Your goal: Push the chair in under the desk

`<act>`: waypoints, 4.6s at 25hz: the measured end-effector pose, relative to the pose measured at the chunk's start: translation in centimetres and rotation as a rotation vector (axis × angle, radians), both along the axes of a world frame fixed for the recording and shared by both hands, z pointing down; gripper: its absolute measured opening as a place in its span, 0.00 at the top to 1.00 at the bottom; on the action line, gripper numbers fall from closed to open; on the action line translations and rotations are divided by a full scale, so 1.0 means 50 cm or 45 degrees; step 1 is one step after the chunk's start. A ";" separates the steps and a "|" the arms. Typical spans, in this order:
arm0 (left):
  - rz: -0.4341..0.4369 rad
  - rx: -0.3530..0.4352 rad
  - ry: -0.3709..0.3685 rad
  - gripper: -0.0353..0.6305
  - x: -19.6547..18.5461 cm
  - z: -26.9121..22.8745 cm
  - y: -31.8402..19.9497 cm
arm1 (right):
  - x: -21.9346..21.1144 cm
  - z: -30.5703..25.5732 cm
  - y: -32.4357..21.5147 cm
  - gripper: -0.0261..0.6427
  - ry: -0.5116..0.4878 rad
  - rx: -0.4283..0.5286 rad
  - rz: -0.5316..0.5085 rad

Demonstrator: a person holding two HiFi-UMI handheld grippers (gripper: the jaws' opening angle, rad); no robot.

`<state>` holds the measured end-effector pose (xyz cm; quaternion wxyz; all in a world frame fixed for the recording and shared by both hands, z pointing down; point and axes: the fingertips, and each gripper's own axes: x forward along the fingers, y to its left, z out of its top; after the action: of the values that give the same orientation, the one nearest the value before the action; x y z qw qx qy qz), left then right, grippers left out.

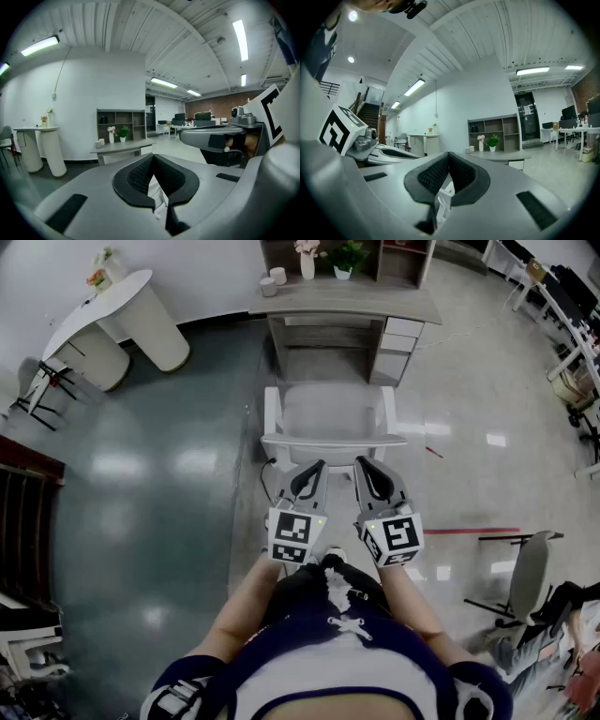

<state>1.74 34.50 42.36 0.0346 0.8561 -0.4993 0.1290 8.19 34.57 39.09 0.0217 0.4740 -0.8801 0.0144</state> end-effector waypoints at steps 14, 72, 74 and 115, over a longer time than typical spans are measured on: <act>-0.013 -0.054 -0.176 0.93 0.025 0.068 -0.015 | 0.018 0.052 -0.013 0.94 0.233 0.052 -0.188; 0.551 -0.431 -1.017 0.68 -0.015 0.470 -0.267 | -0.070 0.504 -0.251 0.78 1.188 -0.297 -0.719; 0.550 -0.435 -1.011 0.68 -0.013 0.470 -0.270 | -0.068 0.505 -0.254 0.78 1.188 -0.300 -0.718; 0.687 -0.443 -0.915 0.72 -0.021 0.452 -0.447 | -0.079 0.498 -0.448 0.78 1.133 -0.458 -0.733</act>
<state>0.69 12.17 64.97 -0.0320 0.8378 -0.2108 0.5026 4.22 12.18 64.01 0.4747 0.1637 -0.8637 -0.0437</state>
